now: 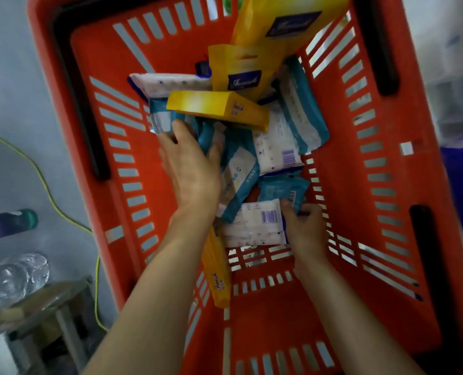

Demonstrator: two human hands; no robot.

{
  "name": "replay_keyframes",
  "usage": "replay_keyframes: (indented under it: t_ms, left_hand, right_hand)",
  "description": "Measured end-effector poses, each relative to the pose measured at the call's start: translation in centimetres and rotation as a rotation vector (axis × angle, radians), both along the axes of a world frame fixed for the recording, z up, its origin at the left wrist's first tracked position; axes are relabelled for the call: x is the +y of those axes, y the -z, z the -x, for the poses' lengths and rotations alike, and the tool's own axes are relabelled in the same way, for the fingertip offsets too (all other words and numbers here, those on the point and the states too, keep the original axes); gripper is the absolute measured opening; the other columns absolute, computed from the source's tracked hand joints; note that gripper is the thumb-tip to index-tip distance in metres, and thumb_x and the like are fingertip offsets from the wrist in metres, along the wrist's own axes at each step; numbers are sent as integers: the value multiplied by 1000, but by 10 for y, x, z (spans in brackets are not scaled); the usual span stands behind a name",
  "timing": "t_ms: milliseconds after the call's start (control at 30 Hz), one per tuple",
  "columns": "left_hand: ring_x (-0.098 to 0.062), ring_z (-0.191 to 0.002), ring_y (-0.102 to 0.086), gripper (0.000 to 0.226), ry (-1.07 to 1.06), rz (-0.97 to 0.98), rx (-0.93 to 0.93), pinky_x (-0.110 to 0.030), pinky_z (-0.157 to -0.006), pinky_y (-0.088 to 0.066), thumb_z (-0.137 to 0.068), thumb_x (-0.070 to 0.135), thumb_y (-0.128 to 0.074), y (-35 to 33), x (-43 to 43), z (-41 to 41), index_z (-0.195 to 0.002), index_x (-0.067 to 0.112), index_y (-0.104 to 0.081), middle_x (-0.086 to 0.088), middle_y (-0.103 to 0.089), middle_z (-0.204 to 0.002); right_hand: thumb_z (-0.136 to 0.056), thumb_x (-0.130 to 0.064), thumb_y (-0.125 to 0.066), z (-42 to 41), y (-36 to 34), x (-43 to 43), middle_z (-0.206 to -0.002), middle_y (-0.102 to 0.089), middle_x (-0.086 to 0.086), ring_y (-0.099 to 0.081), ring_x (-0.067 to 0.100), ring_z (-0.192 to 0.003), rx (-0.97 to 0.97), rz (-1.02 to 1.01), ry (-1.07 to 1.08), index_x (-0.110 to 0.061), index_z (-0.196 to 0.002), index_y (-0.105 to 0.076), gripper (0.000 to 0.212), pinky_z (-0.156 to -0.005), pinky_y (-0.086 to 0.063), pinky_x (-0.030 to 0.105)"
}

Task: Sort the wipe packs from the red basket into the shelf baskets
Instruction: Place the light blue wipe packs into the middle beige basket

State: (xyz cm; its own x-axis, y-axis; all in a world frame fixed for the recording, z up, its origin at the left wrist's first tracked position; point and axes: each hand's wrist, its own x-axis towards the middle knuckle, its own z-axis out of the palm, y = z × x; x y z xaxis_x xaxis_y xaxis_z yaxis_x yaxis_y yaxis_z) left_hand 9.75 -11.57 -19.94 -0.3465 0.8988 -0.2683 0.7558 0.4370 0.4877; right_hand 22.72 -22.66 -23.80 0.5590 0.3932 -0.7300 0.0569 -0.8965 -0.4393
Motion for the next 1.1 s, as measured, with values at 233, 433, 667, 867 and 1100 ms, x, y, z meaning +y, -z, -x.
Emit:
replay_keyframes:
  t_ms: [233,433,667,867,1100]
  left_hand:
    - [-39,-104,-58,46,-28,275,30,-41,-80,-47,-81,31,-72,-3,7,5,-114,15,-45,-12,-63,-111]
    - [-30,-106,-56,54,-134,313,-149,-29,-76,-41,-76,33,-78,-18,-12,7,-115,9,-49,-10,-60,-113]
    - [-32,-100,-63,47,-263,391,-466,-52,-86,-52,-73,32,-79,-41,-58,14,-107,16,-51,-7,-64,-109]
    - [-28,-74,-72,11,-338,376,-635,-52,-72,-58,-76,10,-78,-79,-96,12,-76,18,-71,-4,-75,-76]
    - [-24,-89,-72,17,-208,175,-810,-51,-82,-56,-87,11,-64,-165,-100,-14,-102,16,-70,-1,-76,-93]
  right_hand:
    - [-82,-37,-71,-7,-7,4,-88,-70,3,-69,21,-79,151,-50,33,-16,-95,-58,28,-77,-58,46]
    - [-90,-25,-64,-8,-19,8,-81,-68,-1,-65,12,-73,281,-109,10,-24,-77,-60,13,-68,-56,31]
    - [-85,-15,-70,-15,-47,11,-78,-66,-3,-64,10,-69,316,-127,-5,-19,-81,-59,12,-58,-55,24]
    - [-86,-13,-66,-37,-109,-3,-87,-74,2,-71,17,-78,316,-262,79,-22,-87,-68,9,-64,-53,28]
    - [-82,-21,-66,-42,-215,-20,-91,-75,-4,-72,16,-86,312,-451,172,-35,-86,-75,16,-78,-55,37]
